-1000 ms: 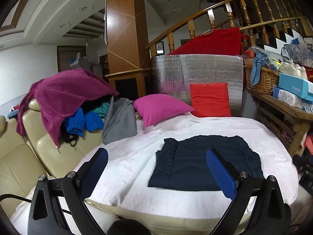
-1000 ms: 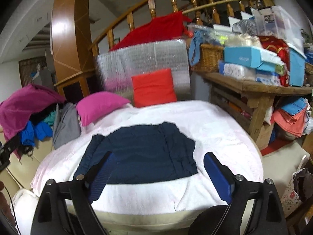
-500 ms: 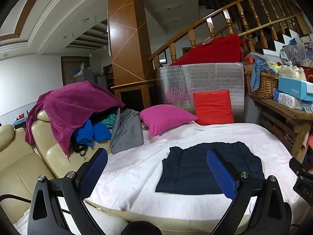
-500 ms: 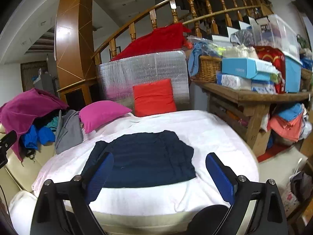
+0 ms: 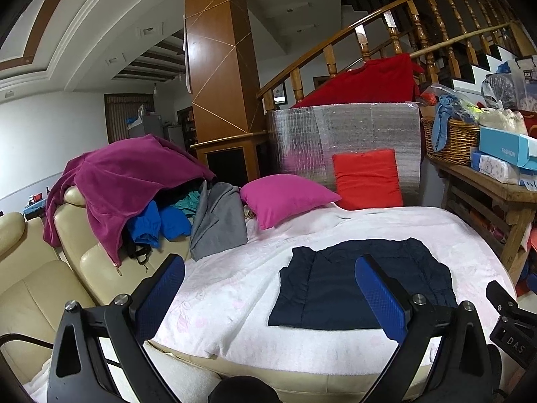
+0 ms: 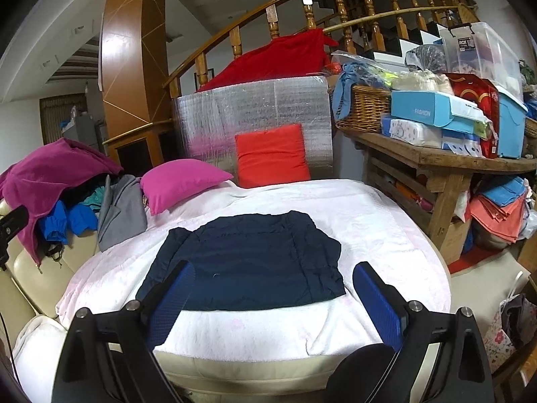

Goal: Fold large clothes

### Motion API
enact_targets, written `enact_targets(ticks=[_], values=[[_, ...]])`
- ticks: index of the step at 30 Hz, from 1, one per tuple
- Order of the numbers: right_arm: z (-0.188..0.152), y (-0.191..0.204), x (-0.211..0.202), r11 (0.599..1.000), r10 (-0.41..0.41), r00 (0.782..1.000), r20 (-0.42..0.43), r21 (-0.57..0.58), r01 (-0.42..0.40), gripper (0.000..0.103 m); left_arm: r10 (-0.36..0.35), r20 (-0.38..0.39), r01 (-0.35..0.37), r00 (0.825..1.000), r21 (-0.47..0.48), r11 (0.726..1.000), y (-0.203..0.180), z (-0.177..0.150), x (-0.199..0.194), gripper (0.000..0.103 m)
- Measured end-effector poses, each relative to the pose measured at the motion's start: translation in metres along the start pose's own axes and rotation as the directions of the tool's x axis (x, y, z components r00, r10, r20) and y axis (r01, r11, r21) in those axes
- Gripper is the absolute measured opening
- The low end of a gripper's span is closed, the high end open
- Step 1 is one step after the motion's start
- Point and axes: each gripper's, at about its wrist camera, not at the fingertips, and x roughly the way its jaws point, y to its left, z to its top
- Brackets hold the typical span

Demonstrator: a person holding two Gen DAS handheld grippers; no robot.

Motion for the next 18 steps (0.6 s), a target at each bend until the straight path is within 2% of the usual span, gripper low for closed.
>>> enact_targets(ticks=[18], values=[[0.0004, -0.0029, 0.0063, 1.0, 0.005, 1.0, -0.016, 0.0, -0.005, 0.097, -0.007, -0.007, 0.007, 1.0, -0.001, 1.0, 0.0038, 0.0004, 0.0024, 0.101]])
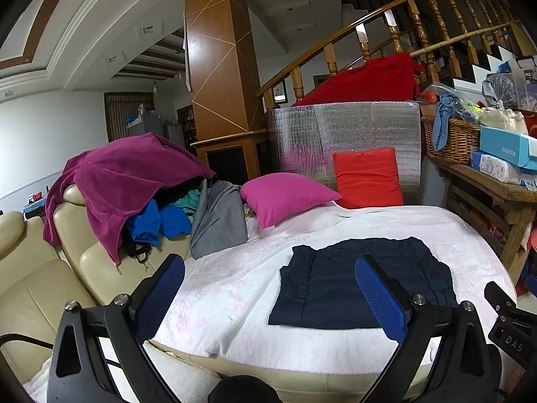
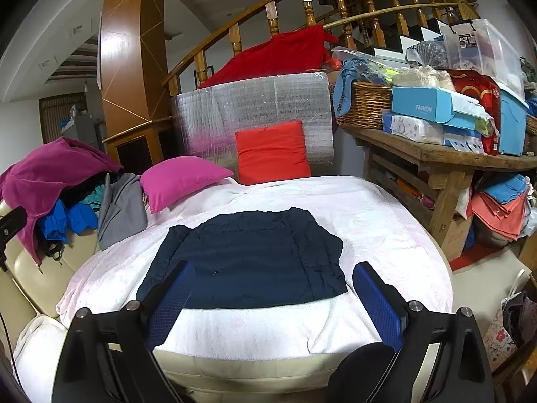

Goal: Fold large clothes

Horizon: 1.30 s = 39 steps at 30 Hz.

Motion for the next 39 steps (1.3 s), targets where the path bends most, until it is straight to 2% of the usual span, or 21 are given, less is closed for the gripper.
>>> enact_targets(ticks=[23, 35, 36, 39], values=[[0.003, -0.002, 0.005, 1.0, 0.004, 1.0, -0.008, -0.007, -0.004, 0.097, 0.0, -0.008, 0.0, 1.0, -0.002, 1.0, 0.0, 0.002, 0.004, 0.101], [0.003, -0.002, 0.022, 1.0, 0.006, 0.999, -0.037, -0.005, -0.006, 0.097, 0.005, -0.033, -0.005, 0.999, 0.003, 1.0, -0.005, 0.002, 0.02, 0.101], [0.004, -0.003, 0.024, 1.0, 0.007, 0.999, -0.039, -0.007, -0.007, 0.097, 0.001, -0.037, -0.001, 0.999, 0.005, 1.0, -0.005, 0.003, 0.023, 0.101], [0.011, -0.007, 0.036, 1.0, 0.008, 0.999, -0.049, -0.009, -0.008, 0.097, -0.075, -0.058, 0.074, 0.996, -0.017, 0.997, 0.0, 0.007, 0.039, 0.101]])
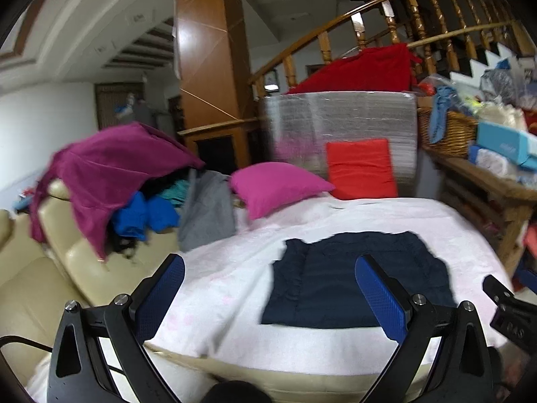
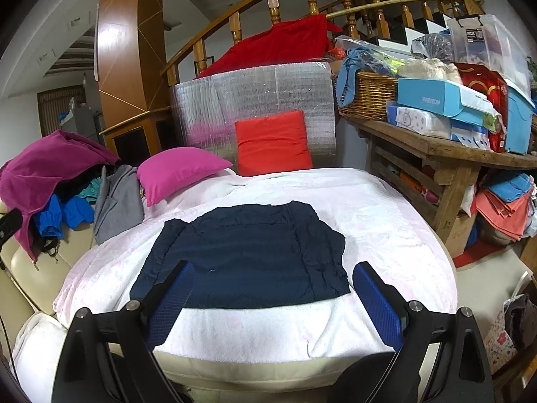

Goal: Fold large clothes

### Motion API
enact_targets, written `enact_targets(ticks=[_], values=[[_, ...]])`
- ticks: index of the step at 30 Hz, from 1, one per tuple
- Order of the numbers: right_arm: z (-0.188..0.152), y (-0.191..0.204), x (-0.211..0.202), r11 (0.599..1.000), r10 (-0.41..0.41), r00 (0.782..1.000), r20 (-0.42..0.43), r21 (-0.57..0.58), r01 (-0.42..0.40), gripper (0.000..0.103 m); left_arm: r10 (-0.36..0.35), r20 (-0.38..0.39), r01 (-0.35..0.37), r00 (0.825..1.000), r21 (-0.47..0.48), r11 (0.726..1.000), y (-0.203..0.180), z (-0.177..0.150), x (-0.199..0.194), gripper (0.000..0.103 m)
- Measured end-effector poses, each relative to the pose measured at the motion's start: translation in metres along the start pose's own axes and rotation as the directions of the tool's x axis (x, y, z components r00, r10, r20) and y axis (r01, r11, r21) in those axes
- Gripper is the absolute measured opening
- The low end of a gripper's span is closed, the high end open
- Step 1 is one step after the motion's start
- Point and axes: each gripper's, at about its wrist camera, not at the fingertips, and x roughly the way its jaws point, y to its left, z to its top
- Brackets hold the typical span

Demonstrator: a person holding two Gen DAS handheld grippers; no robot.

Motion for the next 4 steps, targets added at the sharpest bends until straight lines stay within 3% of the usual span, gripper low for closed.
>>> enact_targets(ticks=[2, 4], values=[[0.011, -0.01, 0.012, 1.0, -0.002, 1.0, -0.005, 0.008, 0.002, 0.097, -0.05, -0.012, 0.05, 0.999, -0.056, 0.997, 0.016, 0.009, 0.024, 0.101], [0.026, -0.026, 0.028, 0.999, -0.025, 1.0, 0.007, 0.028, 0.025, 0.097, -0.019, -0.063, 0.013, 0.998, -0.091, 0.996, 0.034, 0.018, 0.061, 0.101]])
